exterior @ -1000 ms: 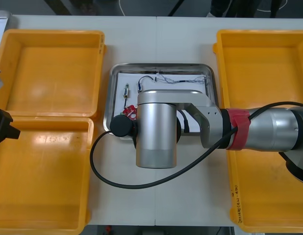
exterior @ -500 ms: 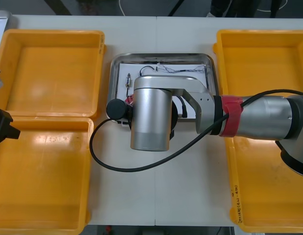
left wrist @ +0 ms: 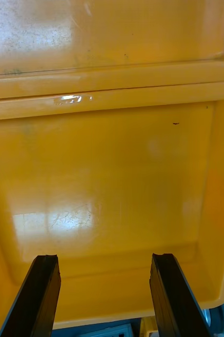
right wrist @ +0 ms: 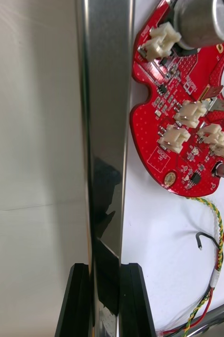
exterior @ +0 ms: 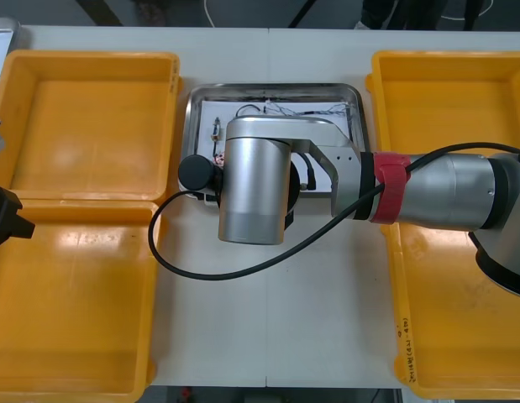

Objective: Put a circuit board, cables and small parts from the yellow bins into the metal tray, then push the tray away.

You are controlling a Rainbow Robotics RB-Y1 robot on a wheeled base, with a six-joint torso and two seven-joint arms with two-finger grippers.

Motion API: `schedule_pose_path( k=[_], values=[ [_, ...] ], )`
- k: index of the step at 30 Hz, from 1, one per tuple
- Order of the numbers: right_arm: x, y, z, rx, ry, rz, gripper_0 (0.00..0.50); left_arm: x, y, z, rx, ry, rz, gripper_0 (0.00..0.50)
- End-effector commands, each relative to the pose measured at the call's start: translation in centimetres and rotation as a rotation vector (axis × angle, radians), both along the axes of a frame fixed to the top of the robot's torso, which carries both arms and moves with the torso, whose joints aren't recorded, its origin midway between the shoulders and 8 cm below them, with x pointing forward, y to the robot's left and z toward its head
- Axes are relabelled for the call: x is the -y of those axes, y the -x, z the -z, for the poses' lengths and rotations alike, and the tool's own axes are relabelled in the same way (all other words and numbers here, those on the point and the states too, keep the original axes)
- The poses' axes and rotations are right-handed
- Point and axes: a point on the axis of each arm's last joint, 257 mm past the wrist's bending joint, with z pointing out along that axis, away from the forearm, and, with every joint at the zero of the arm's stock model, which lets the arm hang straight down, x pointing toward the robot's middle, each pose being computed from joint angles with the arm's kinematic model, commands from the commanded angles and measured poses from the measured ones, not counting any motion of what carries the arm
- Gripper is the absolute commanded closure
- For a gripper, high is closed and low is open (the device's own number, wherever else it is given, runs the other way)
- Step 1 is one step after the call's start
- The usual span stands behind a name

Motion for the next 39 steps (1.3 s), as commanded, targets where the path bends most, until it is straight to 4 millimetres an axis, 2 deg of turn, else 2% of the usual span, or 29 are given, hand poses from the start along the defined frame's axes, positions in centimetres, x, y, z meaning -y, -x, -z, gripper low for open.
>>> schedule_pose_path(
  k=[1,14,31,39],
  values=[
    [-2.8,-1.5,-3.8,0.054,-0.028,-0.060,0.500,-1.8,0.5,-1.0,0.016,-0.080,0.035,0.000],
    [-3.7,-3.3,-5.2,0.066,-0.062,-0.059,0.500,-1.8,0.5,-1.0,0.016,-0.080,0.035,0.000],
    [-3.3,-6.2,-6.3,0.099,-0.054,-0.067,0.500,-1.8,0.5,-1.0,0.016,-0.080,0.035,0.000],
    [-3.1,-8.5,-7.0,0.125,-0.062,-0.079,0.500,-1.8,0.5,-1.0,0.016,-0.080,0.035,0.000]
  ],
)
